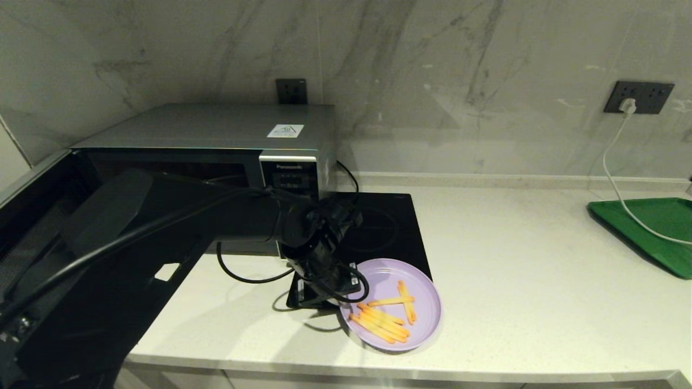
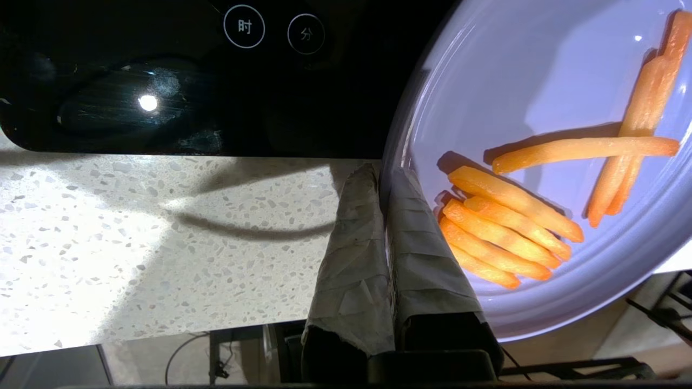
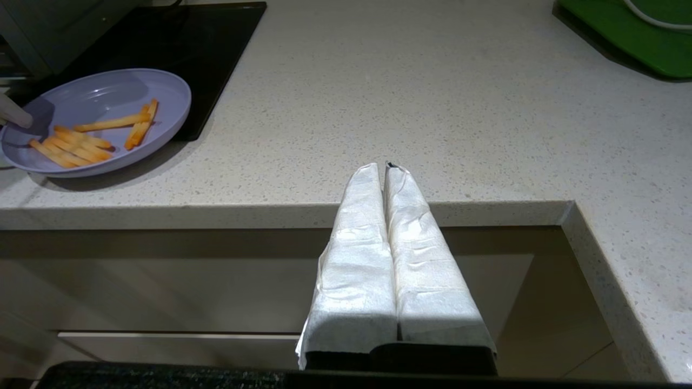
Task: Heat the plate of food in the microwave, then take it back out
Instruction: Put the plate in the microwave oven
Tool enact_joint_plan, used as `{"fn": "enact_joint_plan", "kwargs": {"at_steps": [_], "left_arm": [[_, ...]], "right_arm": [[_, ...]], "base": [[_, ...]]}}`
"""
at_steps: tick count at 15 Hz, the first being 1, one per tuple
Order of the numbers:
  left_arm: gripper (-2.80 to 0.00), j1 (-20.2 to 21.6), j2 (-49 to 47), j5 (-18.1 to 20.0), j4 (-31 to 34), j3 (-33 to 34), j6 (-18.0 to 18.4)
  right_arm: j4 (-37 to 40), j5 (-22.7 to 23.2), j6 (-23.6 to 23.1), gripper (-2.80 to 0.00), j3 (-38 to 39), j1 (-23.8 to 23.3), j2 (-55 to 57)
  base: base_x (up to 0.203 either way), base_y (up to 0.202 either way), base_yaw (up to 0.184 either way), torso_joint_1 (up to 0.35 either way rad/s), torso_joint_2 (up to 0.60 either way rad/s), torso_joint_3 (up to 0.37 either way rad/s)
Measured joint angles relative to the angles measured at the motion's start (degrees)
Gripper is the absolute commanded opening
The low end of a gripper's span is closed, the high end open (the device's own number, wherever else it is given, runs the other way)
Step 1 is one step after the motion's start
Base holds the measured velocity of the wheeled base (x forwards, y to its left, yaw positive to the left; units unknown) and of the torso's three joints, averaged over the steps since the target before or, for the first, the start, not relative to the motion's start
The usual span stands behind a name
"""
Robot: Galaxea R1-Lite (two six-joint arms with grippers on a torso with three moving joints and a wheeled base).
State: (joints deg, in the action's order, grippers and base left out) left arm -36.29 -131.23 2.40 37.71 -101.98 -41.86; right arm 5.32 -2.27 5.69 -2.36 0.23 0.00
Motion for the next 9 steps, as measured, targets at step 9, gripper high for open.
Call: {"fn": "enact_joint_plan", "kwargs": {"at_steps": [9], "left_arm": [[-2.8,2.93,4.93,8.51,-6.87,8.05,0.07]], "right_arm": [[0.0,0.02,0.0,-2.8,0.0,0.01,0.0]], "base": [[0.0,0.0,0.0,0.0,0.0,0.0]]}}
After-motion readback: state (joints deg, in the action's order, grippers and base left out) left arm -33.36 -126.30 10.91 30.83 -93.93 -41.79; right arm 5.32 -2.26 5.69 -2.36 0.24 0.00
